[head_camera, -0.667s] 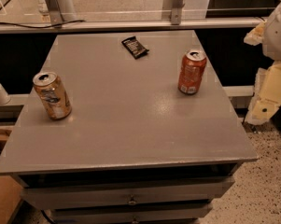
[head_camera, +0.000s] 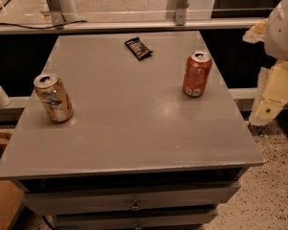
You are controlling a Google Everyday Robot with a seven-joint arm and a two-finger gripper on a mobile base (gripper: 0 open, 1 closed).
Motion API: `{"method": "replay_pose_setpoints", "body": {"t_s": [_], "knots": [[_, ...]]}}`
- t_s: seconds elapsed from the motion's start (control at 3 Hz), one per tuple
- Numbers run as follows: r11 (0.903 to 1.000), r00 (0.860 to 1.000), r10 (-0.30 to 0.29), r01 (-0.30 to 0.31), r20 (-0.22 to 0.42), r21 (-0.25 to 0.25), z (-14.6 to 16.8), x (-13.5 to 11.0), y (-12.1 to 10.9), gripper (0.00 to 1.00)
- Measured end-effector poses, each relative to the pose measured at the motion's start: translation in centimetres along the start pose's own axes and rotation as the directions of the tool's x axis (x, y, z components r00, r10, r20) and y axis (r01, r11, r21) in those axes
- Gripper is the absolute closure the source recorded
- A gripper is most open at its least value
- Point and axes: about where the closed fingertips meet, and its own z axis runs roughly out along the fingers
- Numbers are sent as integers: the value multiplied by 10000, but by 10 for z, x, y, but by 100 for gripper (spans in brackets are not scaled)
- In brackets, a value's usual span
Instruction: Move orange can near coke can
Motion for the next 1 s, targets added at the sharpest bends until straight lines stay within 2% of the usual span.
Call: {"method": "replay_pose_setpoints", "body": {"t_s": [0.33, 0.67, 1.0], "knots": [[9932, 9917, -1162, 1155, 545, 164, -7, -39, 1, 0], [9699, 9642, -2424, 2382, 1077, 508, -15, -83, 5, 0], [9270, 9134, -3730, 3594, 1629, 1077, -30, -137, 17, 0]]}}
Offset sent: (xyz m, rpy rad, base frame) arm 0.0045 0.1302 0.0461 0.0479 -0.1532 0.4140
